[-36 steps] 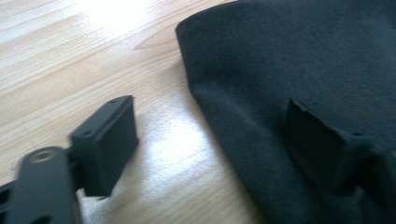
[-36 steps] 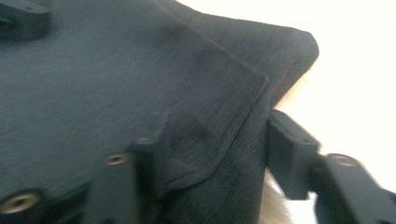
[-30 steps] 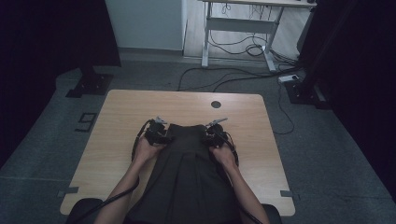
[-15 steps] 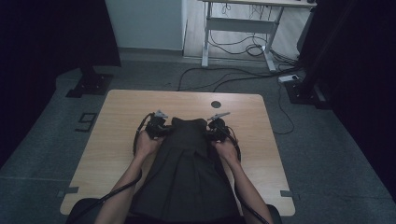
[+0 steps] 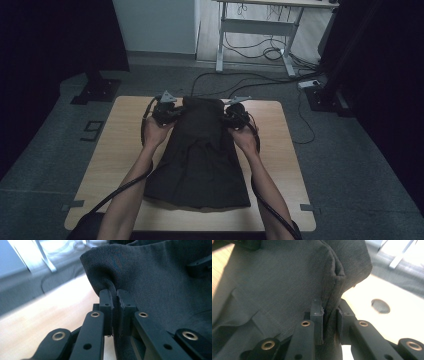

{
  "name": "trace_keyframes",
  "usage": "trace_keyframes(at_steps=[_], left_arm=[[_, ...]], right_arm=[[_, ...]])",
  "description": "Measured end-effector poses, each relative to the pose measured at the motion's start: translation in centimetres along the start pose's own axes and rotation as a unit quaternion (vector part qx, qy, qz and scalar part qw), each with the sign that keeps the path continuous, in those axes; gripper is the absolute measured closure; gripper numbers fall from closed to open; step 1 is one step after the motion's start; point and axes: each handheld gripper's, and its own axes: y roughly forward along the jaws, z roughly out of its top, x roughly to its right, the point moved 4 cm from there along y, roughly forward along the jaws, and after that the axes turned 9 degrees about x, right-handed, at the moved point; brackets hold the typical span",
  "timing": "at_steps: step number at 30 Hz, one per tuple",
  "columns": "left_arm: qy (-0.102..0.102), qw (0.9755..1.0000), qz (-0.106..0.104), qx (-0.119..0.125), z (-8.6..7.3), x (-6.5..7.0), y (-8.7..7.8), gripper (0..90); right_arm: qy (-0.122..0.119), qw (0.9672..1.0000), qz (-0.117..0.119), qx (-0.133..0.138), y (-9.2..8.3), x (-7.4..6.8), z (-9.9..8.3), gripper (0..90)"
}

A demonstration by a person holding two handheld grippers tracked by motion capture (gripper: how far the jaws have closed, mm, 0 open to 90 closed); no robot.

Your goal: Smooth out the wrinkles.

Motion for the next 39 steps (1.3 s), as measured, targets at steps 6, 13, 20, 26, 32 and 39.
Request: trace_keyframes(at_steps=[6,13,20,26,32,39], left_arm=[[0.044,0.9978,-0.003,0.05,0.8,2.2,-4.0,83.0],[0.048,0.9961,-0.035,0.065,-2.3,5.4,-7.7,82.9],[0.073,0.9951,-0.058,0.034,-4.8,7.8,-10.4,82.6],[0.064,0.9946,-0.082,0.011,-7.6,9.2,-13.0,82.6],[0.056,0.9916,-0.113,-0.03,-11.2,10.8,-15.0,82.6],[0.06,0.9841,-0.135,-0.099,-15.5,12.3,-14.7,82.5]], right_arm=[[-0.027,0.9979,0.004,0.058,-4.1,-1.9,1.4,77.7],[-0.035,0.9959,0.034,0.075,-7.5,-5.3,-2.3,77.7],[-0.008,0.9959,0.076,0.049,-9.3,-7.9,-5.8,77.5],[0.004,0.9932,0.113,0.027,-10.4,-10.3,-8.0,77.5],[0.027,0.9874,0.156,-0.008,-11.0,-12.8,-11.0,77.5],[0.047,0.9804,0.179,-0.066,-9.7,-14.4,-15.7,77.4]])
